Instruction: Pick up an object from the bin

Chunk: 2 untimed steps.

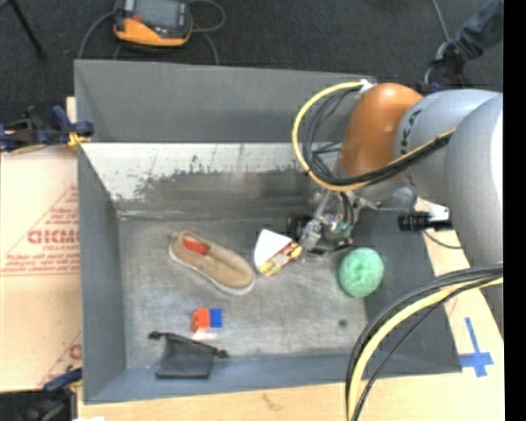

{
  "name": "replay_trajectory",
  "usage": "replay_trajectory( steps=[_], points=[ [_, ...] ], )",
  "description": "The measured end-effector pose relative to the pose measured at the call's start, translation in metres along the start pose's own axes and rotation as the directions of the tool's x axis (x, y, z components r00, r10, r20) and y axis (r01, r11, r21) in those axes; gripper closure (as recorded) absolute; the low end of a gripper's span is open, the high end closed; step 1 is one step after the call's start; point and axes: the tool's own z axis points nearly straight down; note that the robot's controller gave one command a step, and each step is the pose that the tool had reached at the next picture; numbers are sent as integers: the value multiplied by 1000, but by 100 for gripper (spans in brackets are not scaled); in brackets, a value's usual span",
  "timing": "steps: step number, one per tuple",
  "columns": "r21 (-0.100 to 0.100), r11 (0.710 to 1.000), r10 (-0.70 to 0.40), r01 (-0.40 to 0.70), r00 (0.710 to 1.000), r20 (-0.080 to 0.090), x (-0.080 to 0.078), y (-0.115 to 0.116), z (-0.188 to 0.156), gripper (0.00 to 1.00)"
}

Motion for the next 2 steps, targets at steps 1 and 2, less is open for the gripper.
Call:
replay_trajectory(
  steps=[1,2],
  points=[
    [-1,1000,-1,1,1000,-13,7,2,7,100],
    [-1,1000,-1,1,1000,-13,7,2,7,100]
  ],
)
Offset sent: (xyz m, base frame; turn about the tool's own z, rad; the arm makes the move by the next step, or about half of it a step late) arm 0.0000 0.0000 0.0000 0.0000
